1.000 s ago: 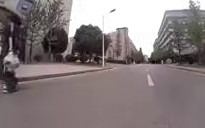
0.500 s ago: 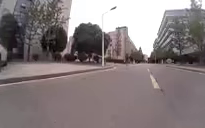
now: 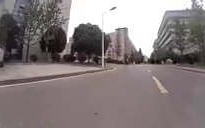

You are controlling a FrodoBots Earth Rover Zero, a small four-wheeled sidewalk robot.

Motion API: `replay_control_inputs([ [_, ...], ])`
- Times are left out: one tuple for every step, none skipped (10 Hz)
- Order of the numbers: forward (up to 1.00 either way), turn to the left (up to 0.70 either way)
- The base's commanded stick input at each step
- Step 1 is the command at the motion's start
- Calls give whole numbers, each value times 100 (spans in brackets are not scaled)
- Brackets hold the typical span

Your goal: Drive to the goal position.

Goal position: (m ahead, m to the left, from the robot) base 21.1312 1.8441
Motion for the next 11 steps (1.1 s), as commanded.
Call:
replay_control_inputs([
  [45, 0],
  [45, 0],
  [45, 0],
  [45, 0],
  [45, 0],
  [45, 0],
  [51, 0],
  [70, 0],
  [70, 0],
  [70, 0],
  [70, 0],
])
